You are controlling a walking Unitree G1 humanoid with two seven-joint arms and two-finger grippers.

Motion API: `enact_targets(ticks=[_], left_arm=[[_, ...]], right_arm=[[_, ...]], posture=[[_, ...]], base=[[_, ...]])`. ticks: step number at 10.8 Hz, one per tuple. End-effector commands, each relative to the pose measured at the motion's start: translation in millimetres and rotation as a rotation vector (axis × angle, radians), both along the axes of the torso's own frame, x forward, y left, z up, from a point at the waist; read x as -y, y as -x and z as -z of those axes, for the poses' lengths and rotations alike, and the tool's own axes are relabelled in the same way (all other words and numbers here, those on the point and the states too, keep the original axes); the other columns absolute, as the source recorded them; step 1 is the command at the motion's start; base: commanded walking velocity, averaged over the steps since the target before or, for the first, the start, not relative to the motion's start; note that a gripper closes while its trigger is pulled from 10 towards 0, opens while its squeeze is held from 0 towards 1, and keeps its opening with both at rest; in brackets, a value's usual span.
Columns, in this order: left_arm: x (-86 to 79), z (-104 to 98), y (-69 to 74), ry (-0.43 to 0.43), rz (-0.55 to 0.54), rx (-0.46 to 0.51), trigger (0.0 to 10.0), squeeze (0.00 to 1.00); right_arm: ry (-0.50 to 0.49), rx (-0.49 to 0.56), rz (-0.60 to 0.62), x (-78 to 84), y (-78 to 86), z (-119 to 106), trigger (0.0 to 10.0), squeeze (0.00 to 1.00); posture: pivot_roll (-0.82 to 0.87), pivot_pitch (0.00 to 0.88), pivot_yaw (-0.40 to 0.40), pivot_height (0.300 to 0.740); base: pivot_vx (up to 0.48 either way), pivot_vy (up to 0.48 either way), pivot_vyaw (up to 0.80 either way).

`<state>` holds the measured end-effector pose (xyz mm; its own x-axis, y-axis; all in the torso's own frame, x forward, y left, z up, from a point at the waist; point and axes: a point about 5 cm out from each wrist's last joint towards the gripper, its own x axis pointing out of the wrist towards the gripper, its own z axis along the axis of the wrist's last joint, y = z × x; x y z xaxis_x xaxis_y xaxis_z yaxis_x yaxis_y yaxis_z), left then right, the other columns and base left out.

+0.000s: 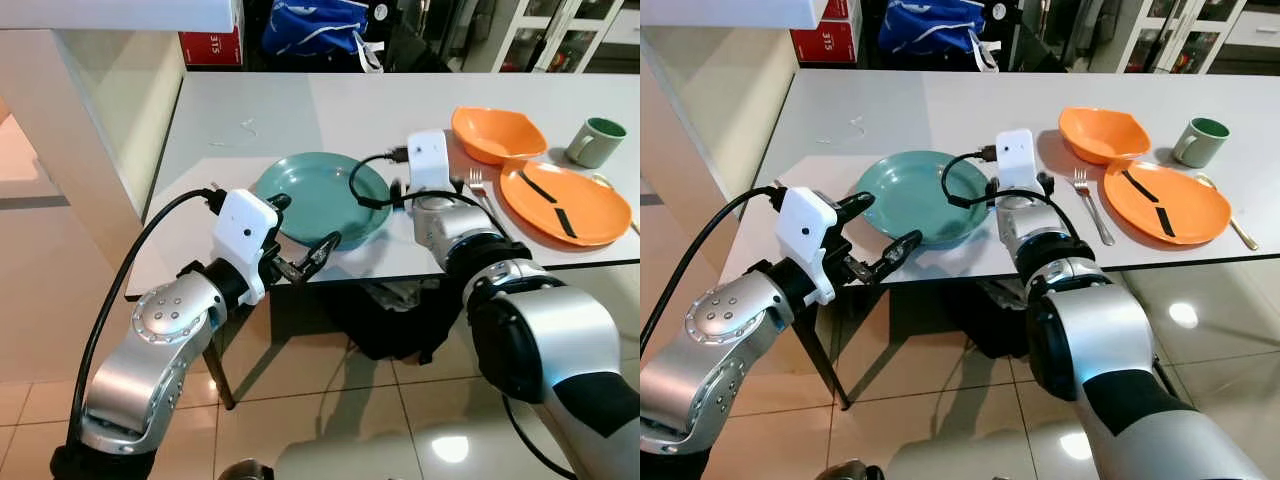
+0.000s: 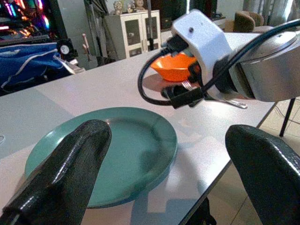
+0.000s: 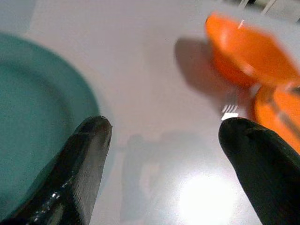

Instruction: Setting the table

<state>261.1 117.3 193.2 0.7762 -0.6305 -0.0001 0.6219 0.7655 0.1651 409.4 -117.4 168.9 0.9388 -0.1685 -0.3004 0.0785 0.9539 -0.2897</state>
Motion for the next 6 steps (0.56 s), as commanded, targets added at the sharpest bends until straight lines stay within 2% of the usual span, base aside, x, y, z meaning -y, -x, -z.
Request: enact_targets(ticks=[1,4,5,6], left_arm=[[-0.8,-4,-3.5,-0.003,0.002,0.015,10.0,0.00],[0.3,-3,-5.7,0.002,-0.005,0.022,10.0,0.00],[-0.9,-5,-9.5,0.008,-0.044,0.042,10.0,0.00],[-6.3,-7,-14.6,0.012,-0.121,0.057,10.0,0.00]], right_arm=[[0.057,0.128,0.003,-3.3,-5.8,-22,10.0,0.00],[0.194,0.305,-0.007,-13.8,-7.6,-43,10.0,0.00],[0.202,0.357,0.000,-17.0,-7.4,-49,10.0,0.00],[0.196,0.445,-0.036,-26.5,-7.4,-64,10.0,0.00]], posture=[[0.04,0.000,0.000,0.740],[0.03,0.000,0.017,0.740],[0.03,0.000,0.014,0.740],[0.03,0.000,0.017,0.740]], base=[[0.000,0.000,0.00],[0.000,0.000,0.00],[0.000,0.000,0.00],[0.000,0.000,0.00]])
